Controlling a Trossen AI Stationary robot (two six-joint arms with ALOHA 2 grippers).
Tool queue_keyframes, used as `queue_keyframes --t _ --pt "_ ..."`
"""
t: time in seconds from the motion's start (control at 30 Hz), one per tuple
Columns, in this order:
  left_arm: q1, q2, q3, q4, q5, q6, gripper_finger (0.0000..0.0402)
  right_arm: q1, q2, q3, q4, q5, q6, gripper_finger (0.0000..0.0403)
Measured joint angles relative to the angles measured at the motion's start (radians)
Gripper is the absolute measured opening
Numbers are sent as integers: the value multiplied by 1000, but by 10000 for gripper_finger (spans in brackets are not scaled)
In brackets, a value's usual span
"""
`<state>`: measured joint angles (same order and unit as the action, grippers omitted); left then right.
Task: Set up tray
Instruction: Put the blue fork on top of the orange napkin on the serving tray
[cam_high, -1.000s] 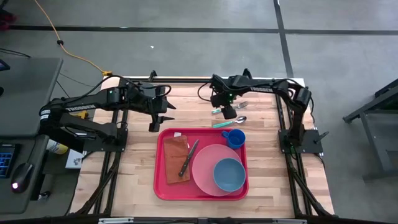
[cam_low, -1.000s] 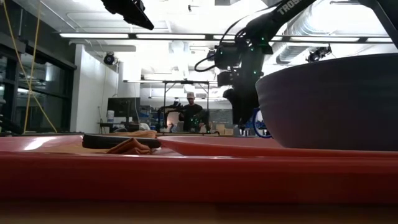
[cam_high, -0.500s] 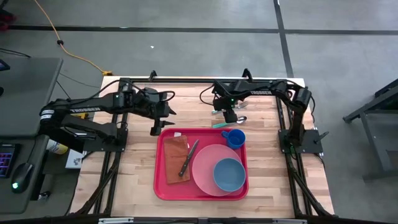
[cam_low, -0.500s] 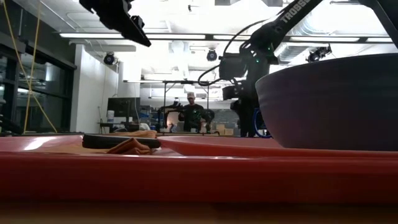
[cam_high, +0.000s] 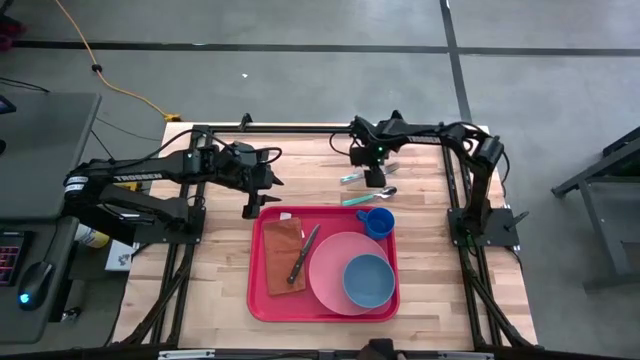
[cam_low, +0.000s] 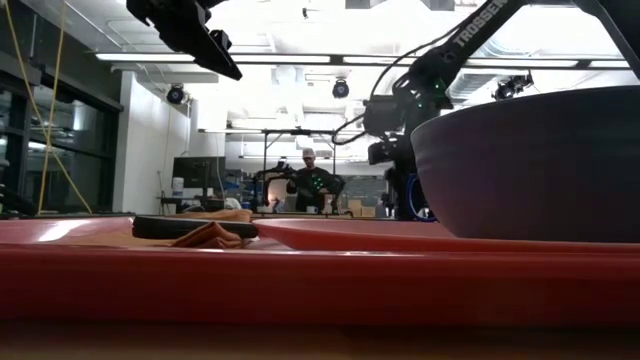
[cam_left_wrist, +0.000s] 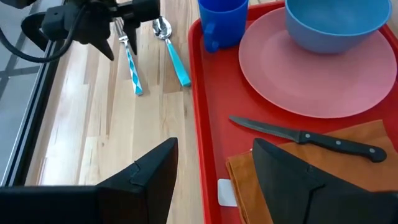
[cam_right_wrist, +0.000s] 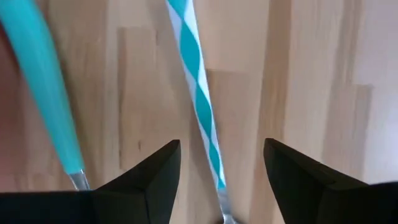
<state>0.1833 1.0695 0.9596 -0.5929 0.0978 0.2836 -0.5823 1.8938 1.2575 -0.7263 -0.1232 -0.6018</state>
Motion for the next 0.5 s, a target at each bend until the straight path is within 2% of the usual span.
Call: queue_keyframes --t 0.17,0.5 --pt "0 0 0 -3 0 0 237 -13 0 -25 -18 -49 -5 208" --pt "0 0 0 -6 0 0 237 -21 -9 -137 40 -43 40 208"
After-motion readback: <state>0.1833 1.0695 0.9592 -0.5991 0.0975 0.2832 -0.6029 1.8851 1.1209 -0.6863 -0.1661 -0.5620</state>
